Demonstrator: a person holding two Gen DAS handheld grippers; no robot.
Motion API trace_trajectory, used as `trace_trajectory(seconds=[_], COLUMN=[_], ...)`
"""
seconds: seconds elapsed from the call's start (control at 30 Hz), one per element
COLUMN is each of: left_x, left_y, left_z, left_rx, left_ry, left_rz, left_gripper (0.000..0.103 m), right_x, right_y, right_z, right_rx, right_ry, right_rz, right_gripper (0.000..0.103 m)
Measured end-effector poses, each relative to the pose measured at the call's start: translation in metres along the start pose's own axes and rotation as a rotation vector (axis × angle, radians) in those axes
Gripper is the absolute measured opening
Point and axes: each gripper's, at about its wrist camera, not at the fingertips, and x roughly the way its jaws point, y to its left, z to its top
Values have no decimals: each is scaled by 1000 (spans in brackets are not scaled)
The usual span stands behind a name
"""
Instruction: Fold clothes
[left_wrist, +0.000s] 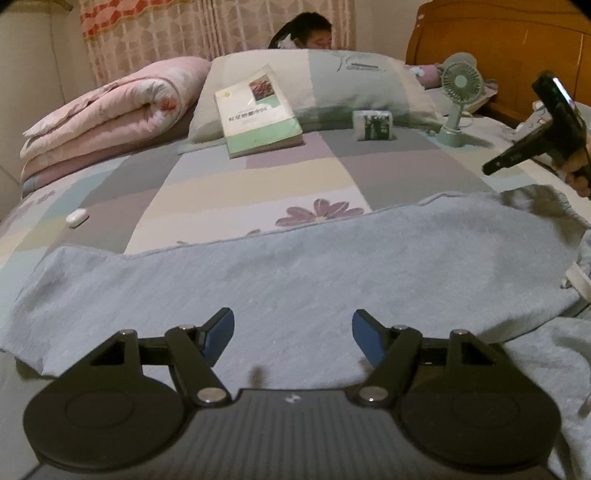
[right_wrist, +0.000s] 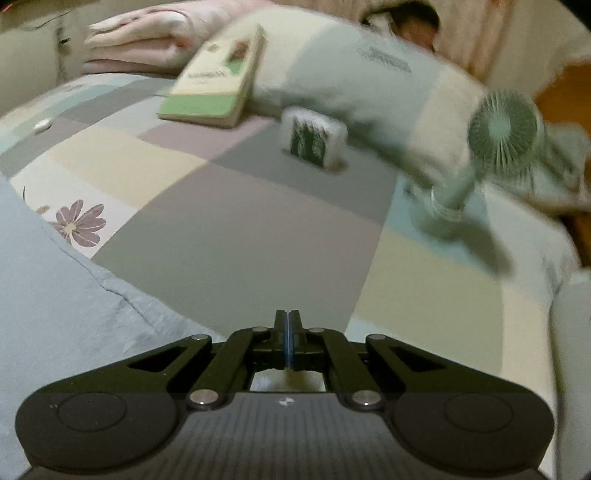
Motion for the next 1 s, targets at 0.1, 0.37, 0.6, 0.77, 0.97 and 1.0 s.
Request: trace_trajectory(seconds=[0.1, 0.37, 0.6, 0.77, 0.97, 1.0], left_x=[-3, -25, -50, -48, -27, -24], left_y=[10, 31, 47, 54, 52, 51], left_z=[-1, -8, -21, -28, -30, -31], left_rx=[-12, -12, 7, 0, -4, 0], left_ry=[8, 23, 24, 61, 107, 113], left_rz=[-5, -19, -13, 9, -3, -4], left_gripper=[72, 73, 76, 77, 76, 76], right_x=[-18, -97, -127, -100, -41, -32], right_y=[2, 9, 7, 3, -8, -11], right_z=[-3, -17, -54, -71, -84, -86], right_rx=[-6, 18, 178, 254, 319, 327], right_ry=[11, 37, 74, 124, 181, 189], right_rz=[3, -61, -88, -80, -65, -69], right_gripper=[3, 9, 14, 19, 19, 19])
